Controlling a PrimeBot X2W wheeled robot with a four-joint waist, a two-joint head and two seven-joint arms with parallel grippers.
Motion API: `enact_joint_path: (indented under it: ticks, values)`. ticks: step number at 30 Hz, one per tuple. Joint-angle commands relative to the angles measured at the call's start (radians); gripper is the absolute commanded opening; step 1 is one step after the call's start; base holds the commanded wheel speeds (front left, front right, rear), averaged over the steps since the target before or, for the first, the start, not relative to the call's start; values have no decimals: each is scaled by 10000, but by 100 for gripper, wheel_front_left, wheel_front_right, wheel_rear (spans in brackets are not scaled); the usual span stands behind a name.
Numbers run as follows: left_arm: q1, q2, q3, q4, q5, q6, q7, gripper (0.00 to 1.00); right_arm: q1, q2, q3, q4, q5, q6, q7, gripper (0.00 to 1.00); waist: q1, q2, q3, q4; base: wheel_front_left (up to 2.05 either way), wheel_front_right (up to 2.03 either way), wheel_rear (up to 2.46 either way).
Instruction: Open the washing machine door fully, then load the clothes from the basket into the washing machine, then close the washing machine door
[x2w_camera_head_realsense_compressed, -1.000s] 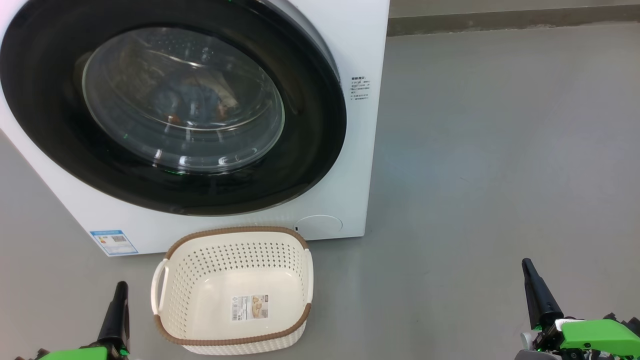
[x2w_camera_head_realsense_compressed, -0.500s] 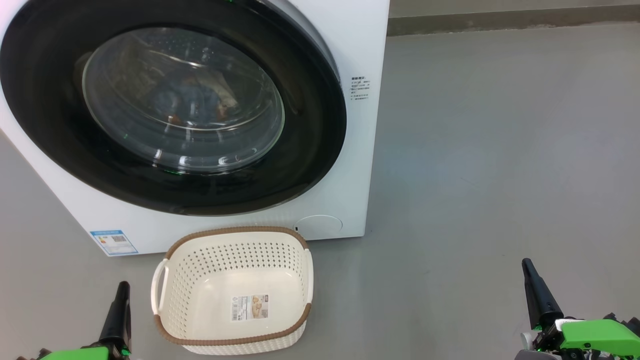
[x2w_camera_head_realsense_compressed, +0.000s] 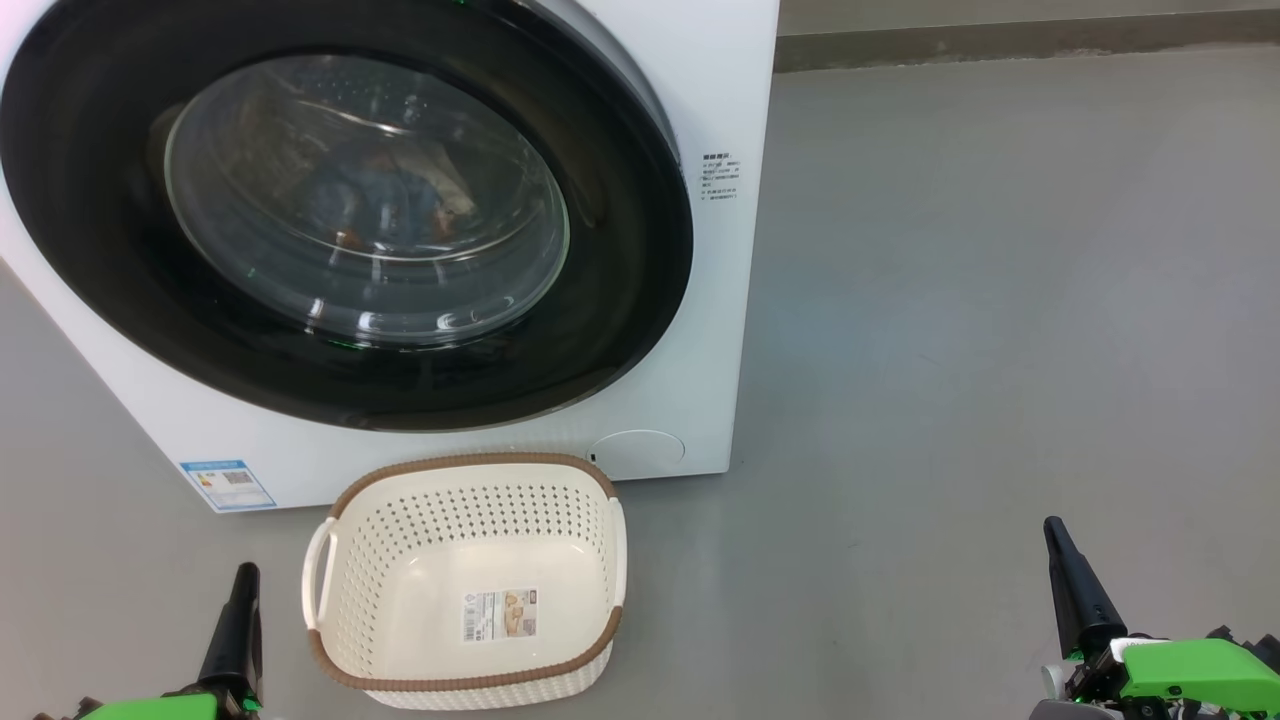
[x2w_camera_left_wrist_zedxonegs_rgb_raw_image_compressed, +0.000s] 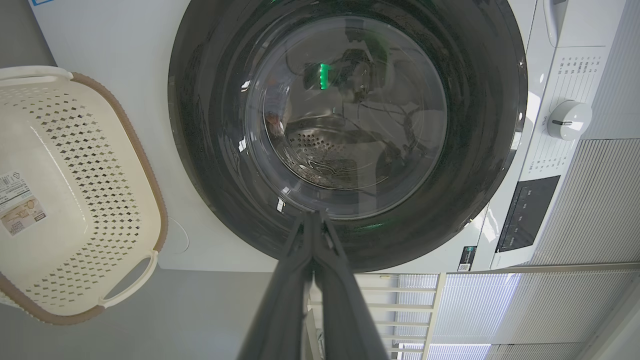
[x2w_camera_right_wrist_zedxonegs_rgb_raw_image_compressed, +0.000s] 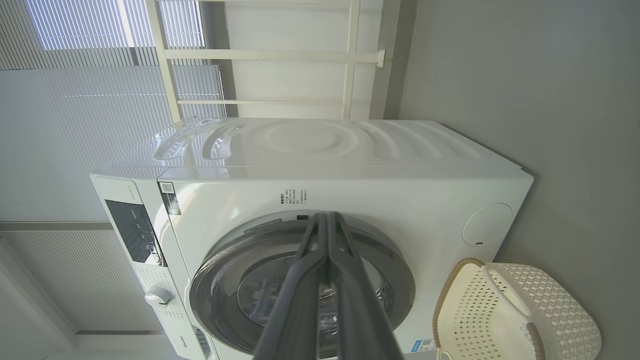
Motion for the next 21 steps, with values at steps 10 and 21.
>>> enact_joint_path:
  ticks: [10,21]
  values:
    - [-401,156,355,-187,28,-106,53,0,-413,-116,228,-244,41,-11,76,0,0,0,0,0,0,0,0]
    - [-402,149,364,-187,36,-106,60,0,-413,-116,228,-244,41,-11,75,0,0,0,0,0,0,0,0]
